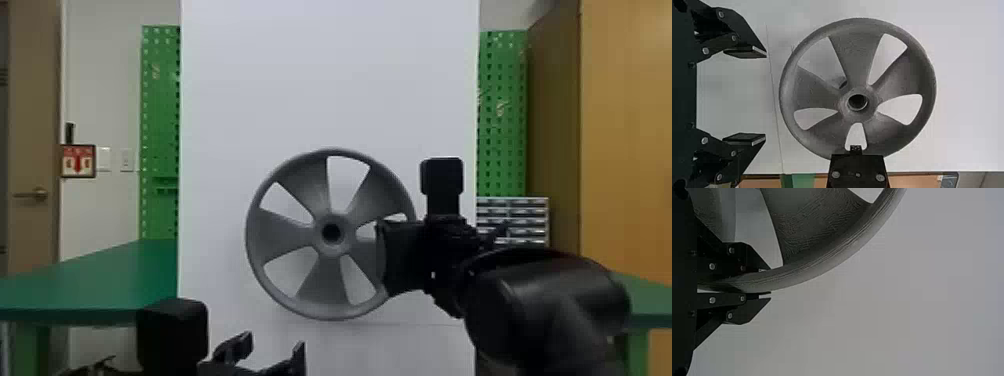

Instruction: Hold the wheel and insert it

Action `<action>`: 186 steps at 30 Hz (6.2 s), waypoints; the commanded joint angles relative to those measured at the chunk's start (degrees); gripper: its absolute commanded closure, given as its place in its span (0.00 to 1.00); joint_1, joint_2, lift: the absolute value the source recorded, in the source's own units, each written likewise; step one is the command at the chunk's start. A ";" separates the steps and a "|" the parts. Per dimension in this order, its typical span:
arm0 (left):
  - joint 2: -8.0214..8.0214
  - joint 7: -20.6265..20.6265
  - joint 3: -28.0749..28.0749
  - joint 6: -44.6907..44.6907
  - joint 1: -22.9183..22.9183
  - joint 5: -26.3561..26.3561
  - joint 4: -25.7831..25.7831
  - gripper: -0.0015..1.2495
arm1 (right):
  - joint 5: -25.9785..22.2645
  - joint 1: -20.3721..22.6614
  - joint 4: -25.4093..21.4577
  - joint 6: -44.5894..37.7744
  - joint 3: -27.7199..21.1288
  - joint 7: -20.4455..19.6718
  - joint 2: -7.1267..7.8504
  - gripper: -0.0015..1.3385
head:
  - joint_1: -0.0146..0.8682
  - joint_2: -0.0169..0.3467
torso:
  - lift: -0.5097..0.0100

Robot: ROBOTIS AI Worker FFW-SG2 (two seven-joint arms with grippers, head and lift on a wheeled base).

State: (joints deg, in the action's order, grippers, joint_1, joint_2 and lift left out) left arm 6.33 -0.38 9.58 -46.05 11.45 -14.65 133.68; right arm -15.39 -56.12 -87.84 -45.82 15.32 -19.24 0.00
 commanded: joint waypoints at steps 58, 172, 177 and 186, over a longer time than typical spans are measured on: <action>0.35 -0.06 0.44 0.00 0.77 -0.46 -0.35 0.40 | -4.30 0.05 4.25 6.18 4.63 -12.67 -0.05 0.89 | 0.02 0.20 | 0.05; 0.27 -0.06 -0.26 0.00 0.77 -1.08 -0.35 0.40 | 1.76 21.32 -22.03 7.94 -0.20 1.75 -0.05 0.00 | 0.02 0.20 | 0.05; 0.27 -0.06 -0.35 0.00 0.59 -0.55 -0.09 0.40 | 2.47 25.27 -23.87 8.82 -0.47 2.63 -0.05 0.00 | 0.02 0.20 | 0.05; 0.27 -0.06 -0.44 0.70 0.06 0.06 -0.09 0.40 | 2.99 31.25 -25.02 11.80 -0.38 5.09 -0.05 0.00 | 0.02 0.20 | 0.05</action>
State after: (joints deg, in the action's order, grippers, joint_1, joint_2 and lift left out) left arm 6.59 -0.44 9.33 -45.90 11.85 -14.75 133.59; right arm -12.24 -27.16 -112.62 -35.06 14.57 -14.43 0.00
